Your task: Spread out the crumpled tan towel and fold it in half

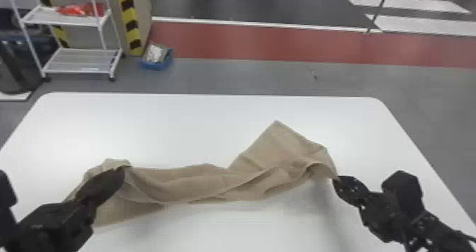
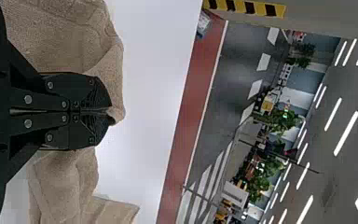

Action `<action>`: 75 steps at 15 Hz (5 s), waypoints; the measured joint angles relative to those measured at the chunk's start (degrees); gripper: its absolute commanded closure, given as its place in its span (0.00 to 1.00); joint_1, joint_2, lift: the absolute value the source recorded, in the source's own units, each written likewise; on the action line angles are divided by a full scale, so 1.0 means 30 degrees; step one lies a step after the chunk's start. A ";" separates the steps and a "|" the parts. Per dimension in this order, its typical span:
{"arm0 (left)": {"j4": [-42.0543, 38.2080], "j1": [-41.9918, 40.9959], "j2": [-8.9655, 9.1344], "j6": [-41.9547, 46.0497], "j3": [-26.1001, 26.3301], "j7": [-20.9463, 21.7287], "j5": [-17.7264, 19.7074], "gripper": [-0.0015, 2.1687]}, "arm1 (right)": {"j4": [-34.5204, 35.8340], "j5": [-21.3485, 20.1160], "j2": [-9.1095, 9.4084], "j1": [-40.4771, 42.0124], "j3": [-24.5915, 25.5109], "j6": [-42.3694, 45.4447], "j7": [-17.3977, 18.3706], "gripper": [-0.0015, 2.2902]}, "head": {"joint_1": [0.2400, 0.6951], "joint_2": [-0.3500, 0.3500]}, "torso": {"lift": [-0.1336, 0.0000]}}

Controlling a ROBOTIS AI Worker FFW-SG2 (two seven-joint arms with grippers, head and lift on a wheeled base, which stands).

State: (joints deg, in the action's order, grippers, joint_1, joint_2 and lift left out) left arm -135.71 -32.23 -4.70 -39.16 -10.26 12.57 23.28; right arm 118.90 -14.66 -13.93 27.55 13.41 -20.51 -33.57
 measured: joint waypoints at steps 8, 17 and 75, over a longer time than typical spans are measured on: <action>0.0235 -0.1509 -0.0036 0.0366 0.0070 0.2581 -0.2456 0.42 | 0.0386 -0.3276 -0.2378 0.1031 0.4151 0.2830 -0.6948 0.69 | 1.00 0.11 | 0.07; 0.0227 -0.1878 0.0040 0.0583 -0.0975 0.1222 -0.2303 0.01 | -0.2756 -0.3726 -0.2890 -0.0184 0.6720 0.2711 -0.6674 0.69 | 1.00 0.00 | 0.07; -0.2398 0.1520 -0.0294 -1.2216 0.1658 -0.2240 -0.9845 0.10 | -0.4066 -0.2701 -0.2152 0.0195 0.7620 0.4054 -0.6215 0.69 | 1.00 0.02 | 0.07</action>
State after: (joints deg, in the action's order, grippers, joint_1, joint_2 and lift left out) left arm -142.90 -27.67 -5.58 -75.81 -5.28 5.84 -6.25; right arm 106.70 -22.77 -20.39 28.13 36.27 -8.35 -52.21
